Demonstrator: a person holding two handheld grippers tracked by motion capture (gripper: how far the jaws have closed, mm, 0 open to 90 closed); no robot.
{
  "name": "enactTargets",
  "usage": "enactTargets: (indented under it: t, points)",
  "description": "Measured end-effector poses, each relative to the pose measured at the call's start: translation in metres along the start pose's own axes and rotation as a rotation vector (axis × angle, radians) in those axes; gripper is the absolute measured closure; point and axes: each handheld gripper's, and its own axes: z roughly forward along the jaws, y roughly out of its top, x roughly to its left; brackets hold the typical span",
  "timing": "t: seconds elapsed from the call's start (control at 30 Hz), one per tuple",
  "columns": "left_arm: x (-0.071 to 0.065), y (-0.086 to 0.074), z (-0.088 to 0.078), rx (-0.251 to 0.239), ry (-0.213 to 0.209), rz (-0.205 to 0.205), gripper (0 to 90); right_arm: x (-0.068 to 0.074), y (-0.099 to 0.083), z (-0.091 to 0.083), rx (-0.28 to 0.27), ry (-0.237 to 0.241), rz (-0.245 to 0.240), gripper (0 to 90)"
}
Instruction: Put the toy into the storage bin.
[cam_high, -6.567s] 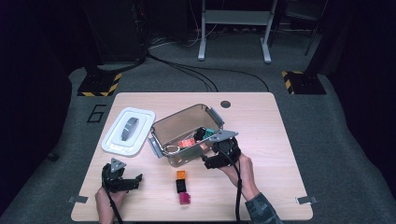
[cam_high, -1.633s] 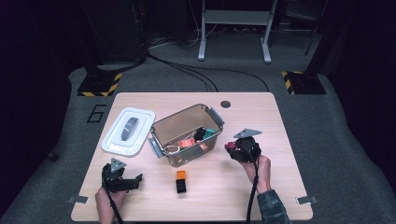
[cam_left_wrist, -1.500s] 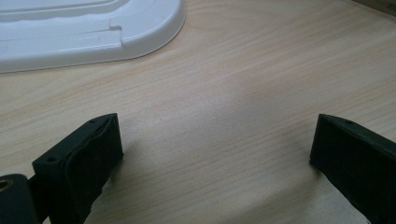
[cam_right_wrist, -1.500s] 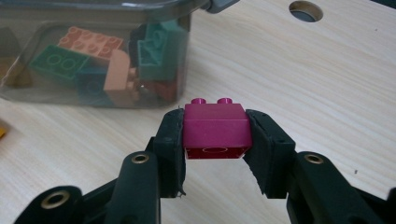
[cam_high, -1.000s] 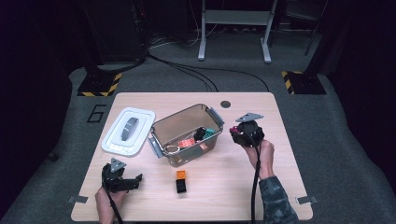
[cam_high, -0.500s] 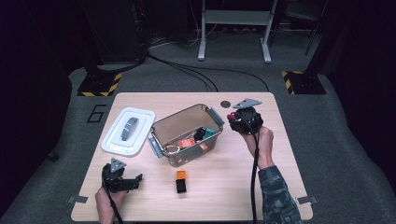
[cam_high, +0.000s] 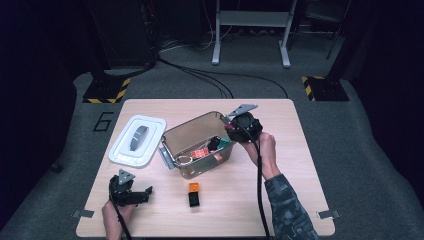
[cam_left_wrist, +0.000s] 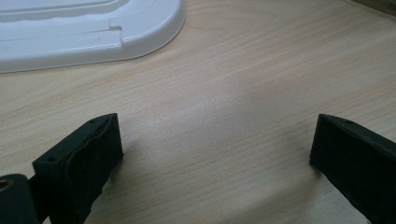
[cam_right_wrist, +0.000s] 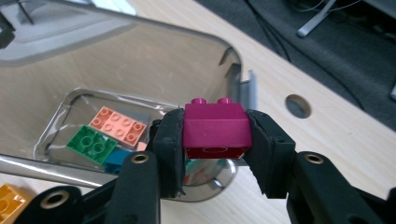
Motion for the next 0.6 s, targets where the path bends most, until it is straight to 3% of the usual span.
enactTargets:
  t: [0.2, 0.4, 0.43, 0.6]
  points:
    - [0.000, 0.000, 0.000, 0.000, 0.000, 0.000, 2.1, 0.004, -0.002, 0.012, 0.048, 0.025, -0.015, 58.6]
    - [0.000, 0.000, 0.000, 0.001, -0.001, -0.002, 2.1, 0.006, -0.005, 0.013, 0.102, 0.031, 0.007, 58.5]
    - [0.000, 0.000, 0.000, 0.001, -0.001, -0.002, 2.1, 0.005, -0.006, 0.014, 0.087, 0.027, -0.009, 58.5]
    - [0.000, 0.000, 0.000, 0.001, -0.001, -0.002, 2.1, 0.008, -0.006, 0.014, 0.111, 0.031, -0.004, 58.4]
